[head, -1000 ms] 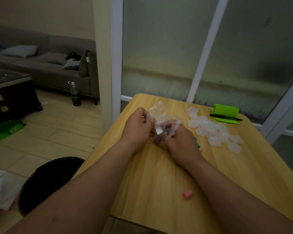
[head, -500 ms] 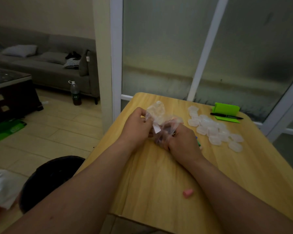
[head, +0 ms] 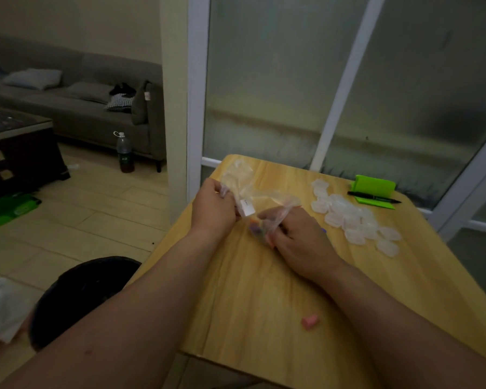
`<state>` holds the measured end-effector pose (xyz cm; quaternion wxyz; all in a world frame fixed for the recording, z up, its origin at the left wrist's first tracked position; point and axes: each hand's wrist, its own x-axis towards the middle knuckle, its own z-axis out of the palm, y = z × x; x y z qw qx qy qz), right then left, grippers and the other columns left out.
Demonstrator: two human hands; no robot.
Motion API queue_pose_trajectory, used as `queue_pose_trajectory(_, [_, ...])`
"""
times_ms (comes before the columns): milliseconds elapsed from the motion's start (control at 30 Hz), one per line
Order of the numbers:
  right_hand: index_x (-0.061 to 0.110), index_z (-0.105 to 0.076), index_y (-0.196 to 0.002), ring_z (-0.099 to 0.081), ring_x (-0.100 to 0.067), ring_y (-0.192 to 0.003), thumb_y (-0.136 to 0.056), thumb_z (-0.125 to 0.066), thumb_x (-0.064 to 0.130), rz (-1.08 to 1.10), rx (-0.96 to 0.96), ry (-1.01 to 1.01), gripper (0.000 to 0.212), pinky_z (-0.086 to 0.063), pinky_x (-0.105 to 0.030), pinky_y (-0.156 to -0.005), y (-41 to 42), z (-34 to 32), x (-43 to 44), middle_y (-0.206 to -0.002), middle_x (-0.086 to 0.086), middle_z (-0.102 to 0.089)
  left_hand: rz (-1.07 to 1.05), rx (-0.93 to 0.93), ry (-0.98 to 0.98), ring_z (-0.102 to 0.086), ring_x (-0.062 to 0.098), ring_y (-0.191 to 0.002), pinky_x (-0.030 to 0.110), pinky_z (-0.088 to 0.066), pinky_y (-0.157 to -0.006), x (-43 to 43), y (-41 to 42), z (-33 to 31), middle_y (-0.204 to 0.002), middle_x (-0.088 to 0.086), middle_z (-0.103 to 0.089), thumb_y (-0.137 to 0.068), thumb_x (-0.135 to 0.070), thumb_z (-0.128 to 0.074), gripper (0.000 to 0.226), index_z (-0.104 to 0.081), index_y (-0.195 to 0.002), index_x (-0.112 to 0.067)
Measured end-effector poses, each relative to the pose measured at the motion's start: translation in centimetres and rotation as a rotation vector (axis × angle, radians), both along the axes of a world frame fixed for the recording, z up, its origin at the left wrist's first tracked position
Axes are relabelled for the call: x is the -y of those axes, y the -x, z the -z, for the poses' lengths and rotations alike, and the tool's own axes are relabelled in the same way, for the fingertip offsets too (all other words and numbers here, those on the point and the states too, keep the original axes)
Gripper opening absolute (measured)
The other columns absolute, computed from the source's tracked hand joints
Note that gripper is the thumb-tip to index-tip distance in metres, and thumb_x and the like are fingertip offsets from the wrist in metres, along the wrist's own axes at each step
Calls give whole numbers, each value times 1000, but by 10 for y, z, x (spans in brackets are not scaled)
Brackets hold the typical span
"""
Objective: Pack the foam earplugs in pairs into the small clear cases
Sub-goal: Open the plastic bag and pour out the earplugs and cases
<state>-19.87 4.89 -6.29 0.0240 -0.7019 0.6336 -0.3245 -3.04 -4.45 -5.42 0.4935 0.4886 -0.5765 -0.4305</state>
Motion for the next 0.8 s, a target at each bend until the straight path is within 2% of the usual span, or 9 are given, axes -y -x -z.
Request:
queue_pose_trajectory(133, [53,-64,-129,-58,-7,-118,-99,-52,58,10,-143,-60,33,-51,-46,-95,-7,-4,4,-123,25,-67,-33,52,39,-69,32,-86,47,-57,-75,-2,1,-2,-89,8,-67,-99,-16,-53,13,-51,-87,-21])
queue_pose_trajectory(167, [52,-66,-126,-58,-9,-116,-97,-54,60,15,-152,-53,32,-52,-45,-94,-8,-5,4,-120,22,-68,-31,43,26,-69,33,-87,47,-56,-75,-1,2,-2,-90,9,-67,-99,-16,-53,14,-51,-87,-21])
queue_pose_trajectory(267, [38,-75,-101,-62,-12,-101,-92,-63,57,39,-106,-6,24,-55,-46,-87,-12,-6,6,-101,16,-70,-40,22,-16,-69,28,-88,50,-59,-79,0,-1,-2,-94,9,-69,-96,-18,-56,4,-57,-93,-17])
queue_pose_trajectory(400, [36,-74,-109,-63,-11,-106,-92,-58,59,87,-138,-39,33,-51,-48,-94,-17,-7,10,-105,16,-73,-52,-5,-22,-67,24,-91,44,-57,-80,1,0,-6,-99,7,-68,-102,-20,-53,10,-61,-102,-13])
queue_pose_trajectory(533, [31,-68,-84,-61,-12,-91,-90,-52,59,95,-188,-74,33,-50,-45,-88,-19,-11,16,-86,14,-68,-45,-14,-41,-67,26,-92,48,-57,-82,-1,3,-6,-99,9,-68,-100,-17,-54,9,-61,-101,-11])
queue_pose_trajectory(633, [34,-70,-91,-62,-11,-93,-91,-52,61,51,-162,-92,31,-48,-43,-87,-23,-17,17,-89,14,-69,-65,-10,-48,-65,25,-91,44,-56,-80,2,1,-3,-99,10,-68,-99,-17,-53,12,-61,-102,-10])
queue_pose_trajectory(700, [36,-70,-93,-62,-11,-95,-94,-52,55,32,-189,-115,27,-46,-42,-86,-22,-18,18,-89,14,-68,-83,-4,-51,-65,22,-90,43,-55,-80,4,-1,-2,-100,7,-67,-101,-19,-53,13,-62,-103,-11])
queue_pose_trajectory(800, [37,-61,-77,-59,-10,-86,-91,-54,40,34,-231,-126,16,-52,-46,-86,-20,-16,20,-79,14,-64,-113,-24,-73,-66,23,-90,45,-58,-82,7,-4,-1,-98,7,-68,-101,-22,-52,13,-62,-102,-13])
